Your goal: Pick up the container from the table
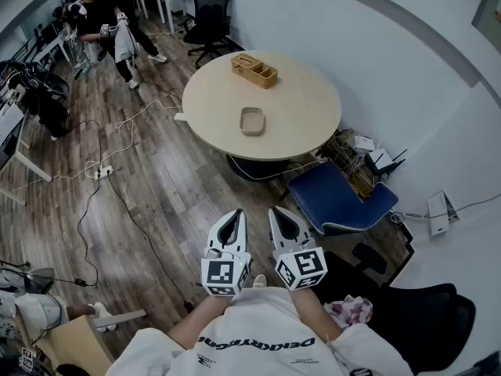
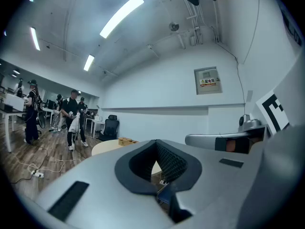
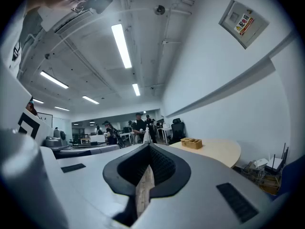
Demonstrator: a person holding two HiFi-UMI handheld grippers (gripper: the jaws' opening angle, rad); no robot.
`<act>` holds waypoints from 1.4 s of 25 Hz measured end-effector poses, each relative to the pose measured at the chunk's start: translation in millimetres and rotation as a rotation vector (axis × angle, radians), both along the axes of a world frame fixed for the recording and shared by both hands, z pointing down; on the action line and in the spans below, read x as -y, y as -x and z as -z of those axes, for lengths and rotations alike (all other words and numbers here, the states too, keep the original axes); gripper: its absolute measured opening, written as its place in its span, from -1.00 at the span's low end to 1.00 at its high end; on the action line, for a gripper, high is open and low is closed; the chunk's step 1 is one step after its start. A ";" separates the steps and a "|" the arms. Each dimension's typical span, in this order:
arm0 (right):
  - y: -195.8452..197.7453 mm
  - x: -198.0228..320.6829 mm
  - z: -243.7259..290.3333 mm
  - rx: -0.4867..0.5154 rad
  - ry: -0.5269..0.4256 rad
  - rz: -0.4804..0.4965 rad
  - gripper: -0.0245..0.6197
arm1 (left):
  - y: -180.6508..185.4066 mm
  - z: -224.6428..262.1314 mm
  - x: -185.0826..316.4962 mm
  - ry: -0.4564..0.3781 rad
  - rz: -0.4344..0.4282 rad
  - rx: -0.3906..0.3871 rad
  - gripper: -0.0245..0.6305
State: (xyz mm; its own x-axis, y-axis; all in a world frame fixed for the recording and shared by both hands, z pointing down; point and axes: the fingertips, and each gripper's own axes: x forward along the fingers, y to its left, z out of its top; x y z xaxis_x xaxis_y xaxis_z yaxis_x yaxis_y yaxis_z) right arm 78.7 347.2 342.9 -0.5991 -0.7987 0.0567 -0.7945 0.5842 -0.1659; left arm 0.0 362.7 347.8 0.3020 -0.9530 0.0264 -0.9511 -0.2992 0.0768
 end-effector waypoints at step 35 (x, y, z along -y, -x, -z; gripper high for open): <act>-16.1 151.5 -61.0 -0.001 0.095 0.012 -0.83 | -17.8 -62.2 149.2 0.092 0.019 0.003 -0.88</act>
State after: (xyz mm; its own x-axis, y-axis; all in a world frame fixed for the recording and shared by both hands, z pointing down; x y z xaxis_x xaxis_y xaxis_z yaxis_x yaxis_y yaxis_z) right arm 94.8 195.6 403.8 -0.6086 -0.7823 0.1327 -0.7877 0.5755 -0.2199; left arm 17.8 213.5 410.0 0.2840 -0.9519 0.1147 -0.9567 -0.2734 0.1000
